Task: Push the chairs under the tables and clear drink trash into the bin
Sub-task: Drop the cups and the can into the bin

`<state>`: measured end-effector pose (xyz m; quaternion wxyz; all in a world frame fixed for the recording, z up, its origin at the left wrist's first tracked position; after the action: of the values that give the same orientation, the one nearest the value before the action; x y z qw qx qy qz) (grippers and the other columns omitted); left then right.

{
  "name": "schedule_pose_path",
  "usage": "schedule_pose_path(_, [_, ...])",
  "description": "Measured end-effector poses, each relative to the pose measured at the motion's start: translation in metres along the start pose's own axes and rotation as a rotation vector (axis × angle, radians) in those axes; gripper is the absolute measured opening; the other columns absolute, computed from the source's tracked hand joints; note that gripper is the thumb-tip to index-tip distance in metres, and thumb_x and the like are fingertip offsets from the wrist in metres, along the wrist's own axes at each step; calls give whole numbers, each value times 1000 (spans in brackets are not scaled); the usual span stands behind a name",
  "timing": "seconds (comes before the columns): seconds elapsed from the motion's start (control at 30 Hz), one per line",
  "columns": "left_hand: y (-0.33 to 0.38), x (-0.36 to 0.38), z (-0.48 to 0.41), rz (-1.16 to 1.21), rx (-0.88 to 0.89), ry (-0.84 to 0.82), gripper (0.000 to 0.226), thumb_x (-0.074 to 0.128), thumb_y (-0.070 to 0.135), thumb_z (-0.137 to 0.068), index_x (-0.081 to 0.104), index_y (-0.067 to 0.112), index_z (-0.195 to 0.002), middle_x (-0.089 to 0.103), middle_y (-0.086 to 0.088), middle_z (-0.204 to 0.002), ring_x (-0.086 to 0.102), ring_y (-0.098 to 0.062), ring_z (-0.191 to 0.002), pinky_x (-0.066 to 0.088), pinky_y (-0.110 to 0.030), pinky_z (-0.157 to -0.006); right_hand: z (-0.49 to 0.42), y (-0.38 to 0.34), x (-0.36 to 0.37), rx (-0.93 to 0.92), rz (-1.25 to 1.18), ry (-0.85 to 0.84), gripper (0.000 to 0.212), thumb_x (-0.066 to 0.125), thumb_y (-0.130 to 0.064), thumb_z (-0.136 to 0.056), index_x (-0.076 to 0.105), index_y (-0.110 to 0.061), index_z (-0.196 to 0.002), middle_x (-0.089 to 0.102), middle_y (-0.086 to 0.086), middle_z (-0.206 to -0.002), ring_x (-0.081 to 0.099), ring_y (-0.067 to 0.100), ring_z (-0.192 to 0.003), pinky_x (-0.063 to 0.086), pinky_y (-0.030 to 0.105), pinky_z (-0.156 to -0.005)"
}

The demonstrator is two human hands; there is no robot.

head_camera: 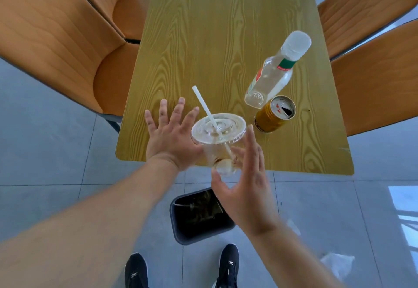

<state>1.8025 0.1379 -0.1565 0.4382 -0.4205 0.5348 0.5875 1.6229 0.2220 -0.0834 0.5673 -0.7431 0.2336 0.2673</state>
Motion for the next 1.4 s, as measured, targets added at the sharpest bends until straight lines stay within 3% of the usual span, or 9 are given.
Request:
schedule_pose_path(0.1, [-1, 1, 1, -17, -5, -15, 107, 10, 103, -70, 21, 42, -158, 5, 2, -174, -13, -36, -157, -12, -69, -120, 48, 17, -3, 25, 36, -50, 104, 75, -25, -87, 7, -17, -166, 43, 1, -152, 56, 13, -130, 50, 20, -100])
schedule_pose_path(0.27, [-1, -1, 1, -19, -20, 14, 95, 24, 97, -78, 26, 44, -157, 9, 3, -174, -8, -34, -158, -11, -67, -122, 114, 55, -4, 86, 131, -198, 109, 81, -22, -85, 7, -26, -166, 50, 1, -149, 56, 17, -131, 51, 32, -101])
schedule_pose_path(0.4, [-1, -2, 2, -38, -22, 18, 97, 21, 98, -77, 24, 43, -158, 8, 2, -174, -8, -34, -158, -11, -66, -122, 135, 70, 15, 61, 220, -376, 103, 75, -28, -91, 5, -27, -166, 39, -2, -160, 43, 17, -141, 35, 21, -112])
schedule_pose_path(0.53, [0, -3, 1, -35, -19, 17, 98, 20, 99, -78, 23, 43, -158, 8, 2, -174, -8, -33, -158, -12, -65, -122, 127, 72, 31, 36, 273, -530, 106, 71, -43, -92, -7, -38, -163, 24, -3, -169, 26, 23, -151, 33, 44, -121])
schedule_pose_path(0.7, [5, -6, -2, -24, -19, 1, 102, 24, 100, -76, 21, 41, -158, 10, -1, -174, -4, -35, -158, -9, -67, -122, 61, 48, -15, -4, 249, -206, 85, 70, -46, -89, 29, -21, -159, 40, 2, -159, 40, 26, -144, 40, 43, -115])
schedule_pose_path(0.93, [56, -4, -30, -74, 138, 17, 104, 24, 99, -76, 17, 40, -160, 8, 1, -174, -5, -26, -159, -5, -67, -123, -51, 42, -84, -45, 323, 132, 87, 79, -43, -85, 36, -11, -154, 44, 11, -153, 41, 28, -140, 27, 32, -119])
schedule_pose_path(1.1, [58, 8, -40, -65, 106, 19, 101, 23, 100, -77, 22, 42, -159, 9, 4, -174, -9, -23, -159, -10, -65, -123, -97, 69, -85, 49, 347, 108, 91, 79, -46, -84, 31, -16, -156, 41, 14, -156, 39, 32, -142, 32, 40, -116])
schedule_pose_path(1.23, [58, 7, -40, -63, 107, 6, 100, 22, 99, -78, 23, 42, -159, 9, 4, -174, -9, -23, -159, -7, -67, -122, -108, 84, -75, 149, 284, 31, 88, 82, -35, -86, 30, -22, -156, 51, 8, -145, 52, 29, -126, 37, 30, -98])
schedule_pose_path(1.4, [58, 7, -39, -39, 104, -5, 100, 26, 100, -76, 27, 42, -158, 12, 3, -173, -5, -24, -159, -7, -67, -122, -72, 62, -66, 93, 243, -52, 90, 82, -38, -81, 31, -24, -154, 56, 3, -130, 58, 25, -112, 45, 29, -90])
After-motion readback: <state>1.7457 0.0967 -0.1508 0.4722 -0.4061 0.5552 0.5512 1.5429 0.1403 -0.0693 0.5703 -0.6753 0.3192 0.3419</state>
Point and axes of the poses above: each hand's wrist, its own z-axis away from the middle knuckle, its own x-axis out of the palm, y = z × x, the point moved 6 cm from there along -z, towards the middle knuckle
